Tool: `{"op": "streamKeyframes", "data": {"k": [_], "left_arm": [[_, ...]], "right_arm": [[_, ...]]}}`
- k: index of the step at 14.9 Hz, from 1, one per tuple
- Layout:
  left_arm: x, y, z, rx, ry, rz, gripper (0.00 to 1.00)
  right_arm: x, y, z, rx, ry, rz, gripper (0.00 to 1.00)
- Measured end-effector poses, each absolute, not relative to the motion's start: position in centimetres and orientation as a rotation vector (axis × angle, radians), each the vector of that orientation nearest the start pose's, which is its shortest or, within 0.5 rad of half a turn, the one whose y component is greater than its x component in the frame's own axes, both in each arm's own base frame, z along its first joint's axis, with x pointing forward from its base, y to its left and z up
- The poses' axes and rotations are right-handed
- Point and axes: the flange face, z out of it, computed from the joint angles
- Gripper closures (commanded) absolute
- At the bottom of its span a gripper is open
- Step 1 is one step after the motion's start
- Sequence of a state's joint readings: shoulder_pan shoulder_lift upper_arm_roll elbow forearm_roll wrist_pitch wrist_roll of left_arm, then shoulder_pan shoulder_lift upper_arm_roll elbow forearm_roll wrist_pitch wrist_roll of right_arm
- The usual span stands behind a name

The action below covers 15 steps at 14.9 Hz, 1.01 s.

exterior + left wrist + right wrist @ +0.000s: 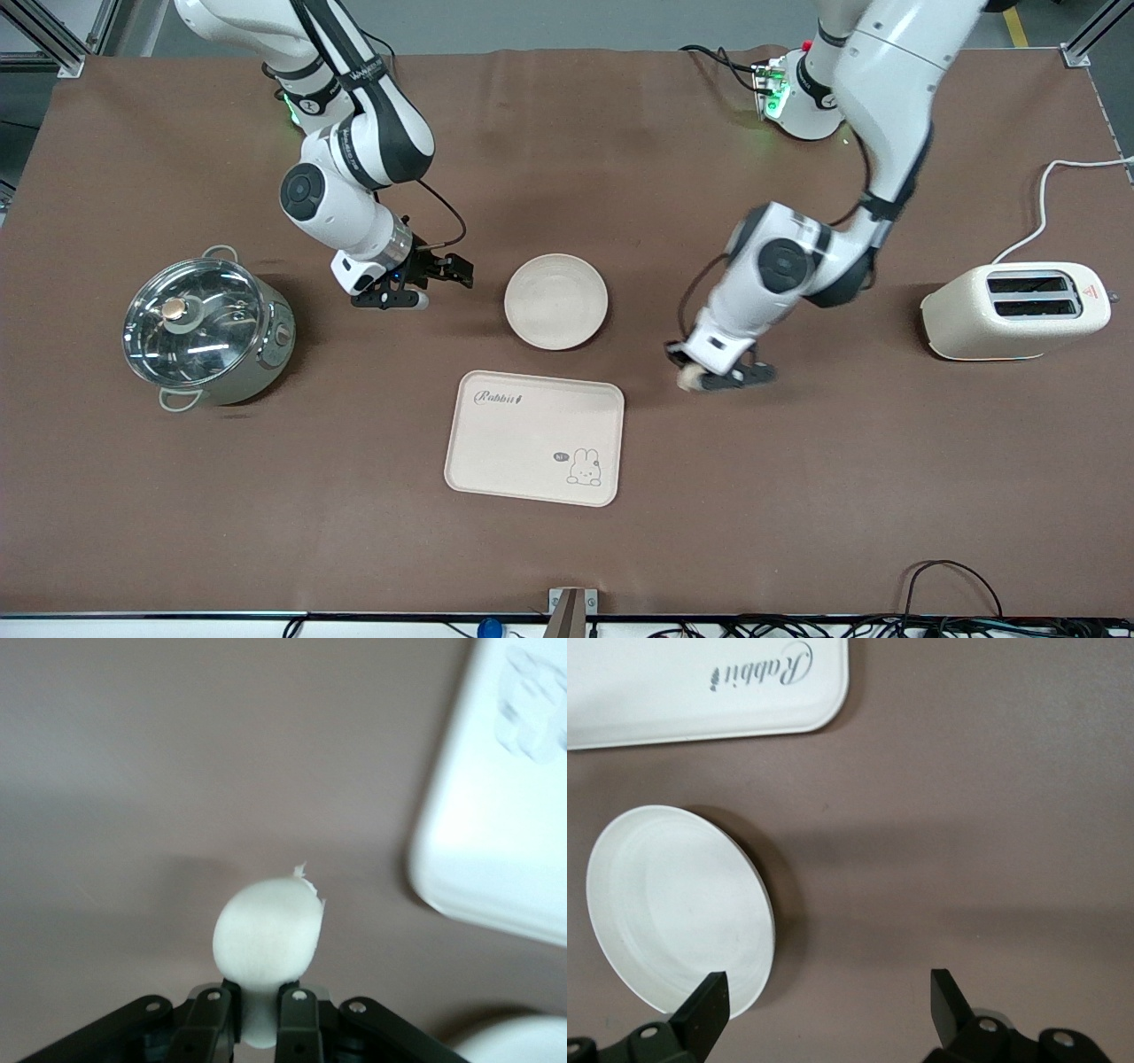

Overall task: Place bun in plate and plate on tray
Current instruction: 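Carry the bun over the plate while the right gripper grips the plate rim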

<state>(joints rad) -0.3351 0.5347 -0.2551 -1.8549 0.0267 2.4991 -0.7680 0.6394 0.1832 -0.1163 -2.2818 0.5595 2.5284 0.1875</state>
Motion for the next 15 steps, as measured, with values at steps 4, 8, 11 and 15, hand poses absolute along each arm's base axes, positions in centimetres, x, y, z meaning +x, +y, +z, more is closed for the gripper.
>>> {"op": "streamKeyframes", "data": {"k": [4, 8, 11, 15], "left_arm": [[47.9, -46.3, 26.9, -3.264, -0.55, 0.019, 0.73], [41.9, -51.5, 25.3, -3.214, -0.622, 0.066, 0.18], [41.2, -51.7, 23.2, -3.178, -0.548, 0.014, 0.0], [42.4, -50.9, 23.0, -3.174, -0.508, -0.024, 0.0]], "right_arm": [[46.1, 27.7, 27.6, -2.794, 0.181, 0.054, 0.0], [45.0, 30.1, 26.2, -2.805, 0.138, 0.063, 0.0], [44.9, 31.3, 24.6, -2.809, 0.154, 0.043, 0.01], [45.0, 33.1, 21.8, -2.816, 0.179, 0.046, 0.1]]}}
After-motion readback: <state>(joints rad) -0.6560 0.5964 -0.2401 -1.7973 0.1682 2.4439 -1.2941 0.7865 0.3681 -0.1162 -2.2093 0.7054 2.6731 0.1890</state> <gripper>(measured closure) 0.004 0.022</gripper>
